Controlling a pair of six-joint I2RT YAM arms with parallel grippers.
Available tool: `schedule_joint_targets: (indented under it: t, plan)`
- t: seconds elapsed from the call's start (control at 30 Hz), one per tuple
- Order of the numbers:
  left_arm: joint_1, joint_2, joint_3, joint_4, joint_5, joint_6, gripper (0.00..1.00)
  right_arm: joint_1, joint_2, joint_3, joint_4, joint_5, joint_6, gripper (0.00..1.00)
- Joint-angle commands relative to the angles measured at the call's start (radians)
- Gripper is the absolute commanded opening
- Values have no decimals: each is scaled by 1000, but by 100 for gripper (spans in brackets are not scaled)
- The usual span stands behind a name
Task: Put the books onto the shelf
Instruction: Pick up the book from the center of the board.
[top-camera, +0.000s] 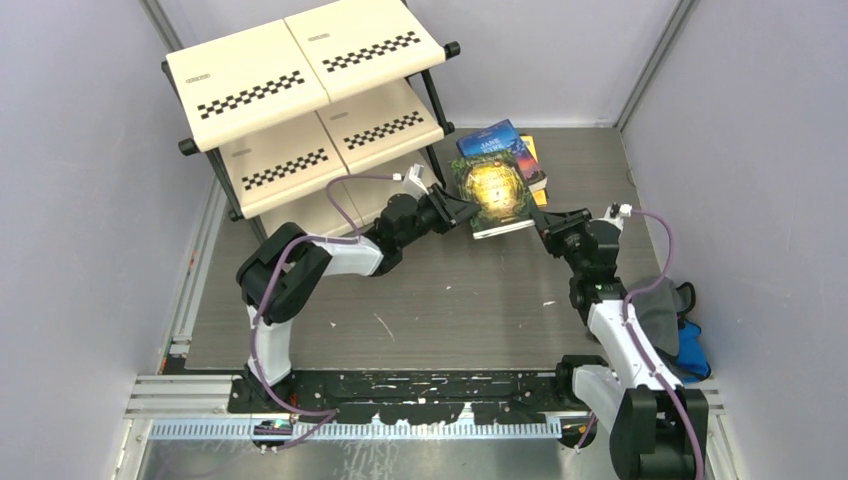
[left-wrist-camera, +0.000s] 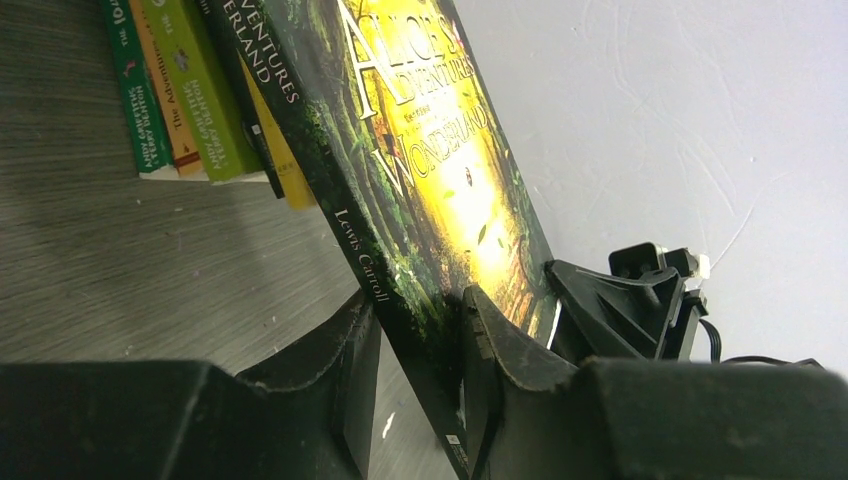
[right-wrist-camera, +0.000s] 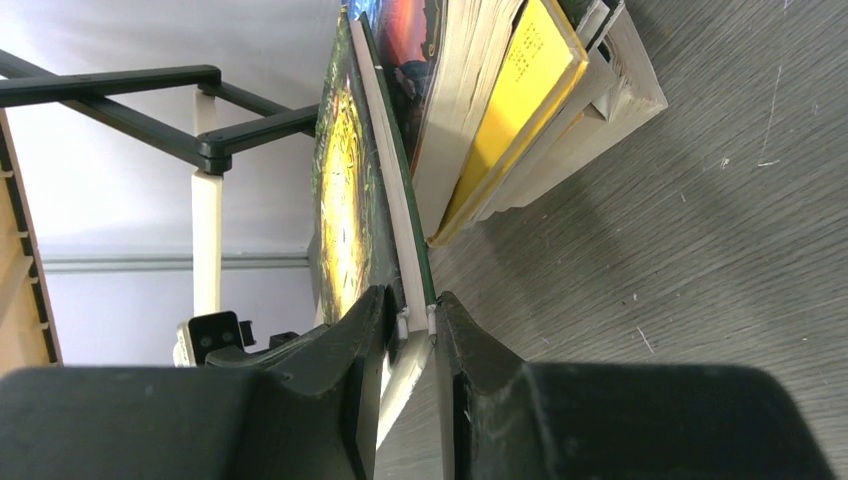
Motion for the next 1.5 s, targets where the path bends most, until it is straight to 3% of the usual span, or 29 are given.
schedule_joint_targets:
  t: [0.0, 0.53, 0.87, 1.47]
  plan:
    - [-20, -108, 4, 68, 18, 96, 0, 5, -66, 2, -33, 12, -77, 2]
    - [-120, -270, -23, -60, -60, 240, 0, 5, -249, 25, -185, 2, -86, 2]
    - [-129, -401, -83, -114, -140, 273, 0, 25, -240, 85, -181, -30, -67, 1]
    - [-95, -693, -166, -305, -282, 391, 0, 446, -21, 282, -120, 235, -156, 1]
